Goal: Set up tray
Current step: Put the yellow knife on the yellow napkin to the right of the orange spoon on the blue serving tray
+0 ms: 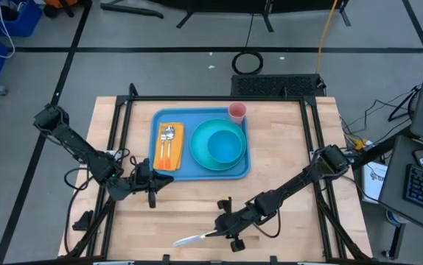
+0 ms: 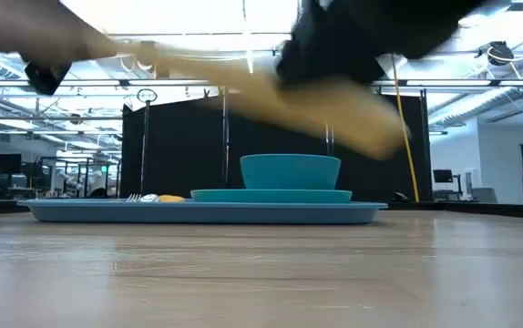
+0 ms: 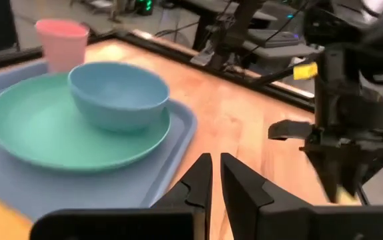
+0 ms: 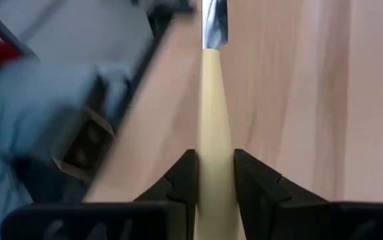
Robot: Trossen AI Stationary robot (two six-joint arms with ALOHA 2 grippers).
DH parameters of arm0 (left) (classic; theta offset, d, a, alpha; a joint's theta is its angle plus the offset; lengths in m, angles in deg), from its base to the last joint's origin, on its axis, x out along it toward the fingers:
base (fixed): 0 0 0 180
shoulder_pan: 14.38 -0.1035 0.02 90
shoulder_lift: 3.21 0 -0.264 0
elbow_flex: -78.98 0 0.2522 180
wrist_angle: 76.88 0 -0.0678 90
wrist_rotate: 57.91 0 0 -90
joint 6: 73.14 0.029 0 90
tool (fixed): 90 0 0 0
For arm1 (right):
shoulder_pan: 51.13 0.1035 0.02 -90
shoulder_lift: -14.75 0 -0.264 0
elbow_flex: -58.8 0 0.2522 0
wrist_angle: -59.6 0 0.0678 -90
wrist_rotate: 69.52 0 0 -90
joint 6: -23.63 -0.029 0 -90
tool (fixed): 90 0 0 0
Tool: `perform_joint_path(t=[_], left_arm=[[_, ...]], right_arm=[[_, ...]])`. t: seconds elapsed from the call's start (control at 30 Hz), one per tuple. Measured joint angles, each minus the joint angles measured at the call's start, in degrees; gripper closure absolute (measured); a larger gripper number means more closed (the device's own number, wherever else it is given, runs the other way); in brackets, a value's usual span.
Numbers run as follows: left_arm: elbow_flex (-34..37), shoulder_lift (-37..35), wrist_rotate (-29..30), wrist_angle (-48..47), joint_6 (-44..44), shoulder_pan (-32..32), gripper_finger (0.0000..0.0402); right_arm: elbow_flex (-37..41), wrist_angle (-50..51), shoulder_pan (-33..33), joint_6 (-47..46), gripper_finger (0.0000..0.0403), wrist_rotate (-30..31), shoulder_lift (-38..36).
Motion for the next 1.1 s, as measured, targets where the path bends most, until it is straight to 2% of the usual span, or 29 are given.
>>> perform_joint_path(t=[0.13,0.33,0.47,0.73,0.97,1.1], left_arm=[[0.0,0.0,-4.3,7.2,9.1,0.0,0.0364],[0.0,0.0,-17.7,19.1,32.2,0.2,0.0364],[0.0,0.0,-20.2,26.7,40.8,0.2,0.0364],[0.0,0.0,-24.1,34.0,53.9,0.1,0.0364],[-1.0,0.0,-29.3,38.3,63.2,-1.6,0.0364],[-4.7,0.0,-34.7,36.9,64.0,-3.7,0.0347]], right_arm=[[-0.1,-5.6,-0.1,4.5,0.0339,-0.5,-2.2],[-0.1,-12.0,-0.6,11.7,0.0339,-4.7,-5.3],[-0.2,-16.5,-1.7,15.7,0.0339,-8.9,-6.3],[-0.2,-25.5,-6.3,19.7,0.0339,-24.4,-8.5],[-0.2,-29.2,-11.5,17.3,0.0339,-31.9,-8.4],[-0.2,-30.3,-14.0,16.1,0.0339,-35.0,-8.4]])
